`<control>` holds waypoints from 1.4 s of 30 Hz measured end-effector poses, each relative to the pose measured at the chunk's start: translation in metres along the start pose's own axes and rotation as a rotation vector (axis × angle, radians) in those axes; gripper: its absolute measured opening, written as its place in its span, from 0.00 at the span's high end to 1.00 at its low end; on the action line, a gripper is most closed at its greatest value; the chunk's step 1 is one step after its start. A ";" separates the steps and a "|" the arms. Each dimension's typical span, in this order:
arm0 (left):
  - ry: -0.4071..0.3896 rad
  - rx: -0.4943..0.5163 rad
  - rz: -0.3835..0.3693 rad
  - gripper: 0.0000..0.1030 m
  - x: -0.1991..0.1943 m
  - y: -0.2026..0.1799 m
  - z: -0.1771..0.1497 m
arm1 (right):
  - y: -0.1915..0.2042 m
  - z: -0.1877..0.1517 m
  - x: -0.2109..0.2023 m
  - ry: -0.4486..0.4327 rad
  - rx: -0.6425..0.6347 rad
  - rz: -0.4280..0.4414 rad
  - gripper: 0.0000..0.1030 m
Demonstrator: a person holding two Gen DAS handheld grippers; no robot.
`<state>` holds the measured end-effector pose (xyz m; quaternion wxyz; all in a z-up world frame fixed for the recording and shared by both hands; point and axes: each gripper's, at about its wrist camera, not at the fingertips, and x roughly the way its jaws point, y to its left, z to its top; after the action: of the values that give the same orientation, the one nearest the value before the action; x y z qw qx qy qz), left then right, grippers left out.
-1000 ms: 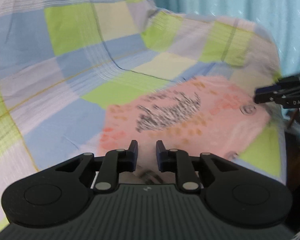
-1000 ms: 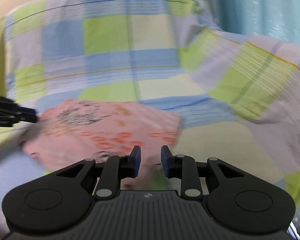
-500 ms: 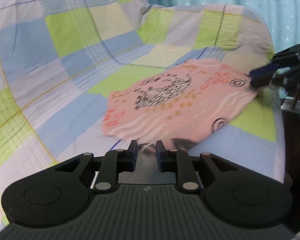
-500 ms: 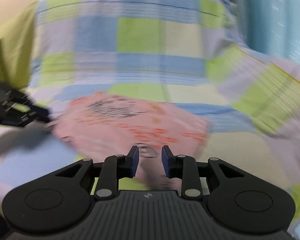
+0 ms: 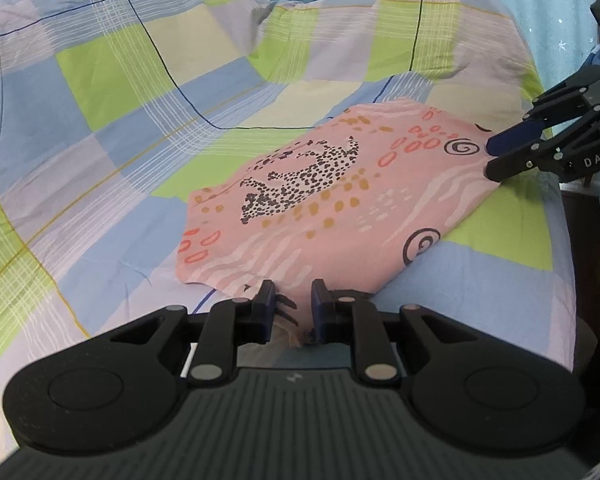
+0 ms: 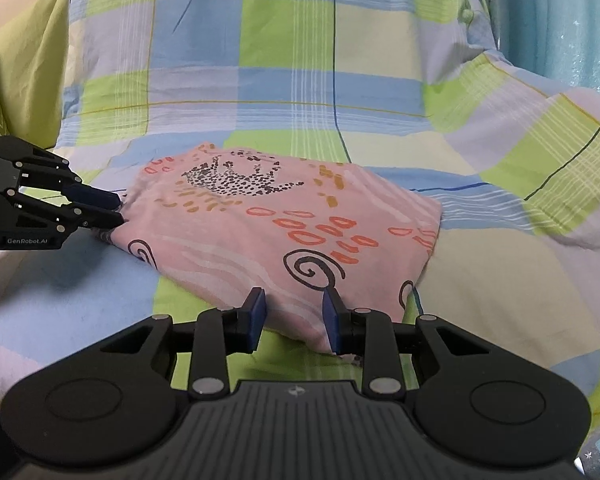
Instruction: Fold clothes
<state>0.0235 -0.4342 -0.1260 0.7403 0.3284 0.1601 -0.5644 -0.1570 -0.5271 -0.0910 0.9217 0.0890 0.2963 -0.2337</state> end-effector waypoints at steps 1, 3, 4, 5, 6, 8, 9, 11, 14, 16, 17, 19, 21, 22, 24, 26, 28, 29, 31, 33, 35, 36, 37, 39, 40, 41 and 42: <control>0.000 0.001 0.000 0.84 0.000 0.000 0.000 | -0.001 -0.001 -0.001 0.001 -0.001 -0.001 0.72; 0.001 0.002 0.001 0.85 0.000 0.000 0.000 | -0.001 -0.002 -0.003 0.003 -0.005 -0.006 0.72; 0.001 0.006 0.002 0.85 0.000 0.000 0.000 | 0.000 -0.002 -0.003 0.004 -0.010 -0.012 0.72; 0.001 0.010 0.003 0.85 0.000 -0.001 0.000 | 0.001 -0.002 -0.004 0.006 -0.017 -0.018 0.70; 0.001 0.014 0.003 0.85 0.000 -0.001 0.000 | 0.002 -0.003 -0.004 0.009 -0.023 -0.029 0.68; 0.001 0.031 0.004 0.85 0.000 -0.002 0.000 | 0.003 -0.004 -0.006 0.013 -0.036 -0.057 0.63; -0.001 0.049 0.008 0.84 -0.002 -0.002 0.000 | 0.003 -0.005 -0.007 0.015 -0.042 -0.070 0.62; -0.007 0.104 0.032 0.74 -0.006 -0.006 -0.001 | 0.004 -0.006 -0.010 0.012 -0.059 -0.093 0.62; -0.042 0.254 0.075 0.59 -0.020 -0.021 -0.006 | 0.015 -0.007 -0.018 -0.027 -0.137 -0.106 0.61; -0.061 0.347 0.072 0.58 -0.024 -0.034 -0.008 | 0.027 -0.008 -0.022 -0.048 -0.223 -0.111 0.58; -0.068 0.389 0.060 0.57 -0.023 -0.041 -0.009 | 0.033 -0.009 -0.021 -0.051 -0.266 -0.111 0.55; -0.083 0.473 0.037 0.51 -0.022 -0.056 -0.010 | 0.046 -0.010 -0.016 -0.046 -0.352 -0.110 0.54; -0.098 0.555 0.013 0.48 -0.020 -0.071 -0.011 | 0.057 -0.011 -0.009 -0.043 -0.428 -0.110 0.54; -0.107 0.564 0.014 0.48 -0.016 -0.074 -0.008 | 0.063 -0.010 -0.006 -0.045 -0.467 -0.111 0.54; -0.115 0.566 0.001 0.48 -0.006 -0.078 0.000 | 0.072 -0.010 0.000 -0.044 -0.544 -0.112 0.49; -0.115 0.568 -0.012 0.48 0.004 -0.079 0.009 | 0.079 -0.011 0.007 -0.035 -0.605 -0.111 0.49; -0.116 0.581 -0.013 0.48 0.012 -0.079 0.016 | 0.085 -0.013 0.013 -0.026 -0.640 -0.102 0.48; -0.115 0.586 -0.017 0.48 0.013 -0.077 0.017 | 0.088 -0.013 0.015 -0.028 -0.652 -0.097 0.47; -0.112 0.597 -0.024 0.48 0.015 -0.073 0.019 | 0.095 -0.013 0.018 -0.039 -0.683 -0.086 0.44; -0.106 0.610 -0.018 0.48 0.014 -0.068 0.016 | 0.103 -0.012 0.025 -0.048 -0.720 -0.081 0.40; -0.101 0.608 -0.011 0.48 0.011 -0.063 0.014 | 0.108 -0.010 0.033 -0.057 -0.751 -0.079 0.40; -0.099 0.604 -0.009 0.48 0.011 -0.061 0.013 | 0.108 -0.007 0.037 -0.061 -0.757 -0.080 0.40; -0.098 0.599 -0.008 0.48 0.011 -0.060 0.012 | 0.108 -0.004 0.041 -0.065 -0.763 -0.081 0.40; -0.096 0.599 -0.003 0.48 0.010 -0.057 0.010 | 0.107 0.001 0.049 -0.069 -0.774 -0.087 0.40; -0.096 0.606 0.001 0.48 0.010 -0.059 0.010 | 0.104 0.002 0.051 -0.064 -0.780 -0.095 0.40; -0.097 0.613 0.006 0.48 0.011 -0.060 0.010 | 0.101 0.002 0.051 -0.060 -0.792 -0.108 0.40; -0.097 0.621 0.010 0.49 0.011 -0.061 0.010 | 0.098 0.001 0.050 -0.053 -0.805 -0.131 0.40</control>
<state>-0.0323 -0.4580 -0.1436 0.6141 0.5123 -0.0570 -0.5976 -0.0732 -0.4608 -0.1169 0.8734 -0.3042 0.3453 -0.1594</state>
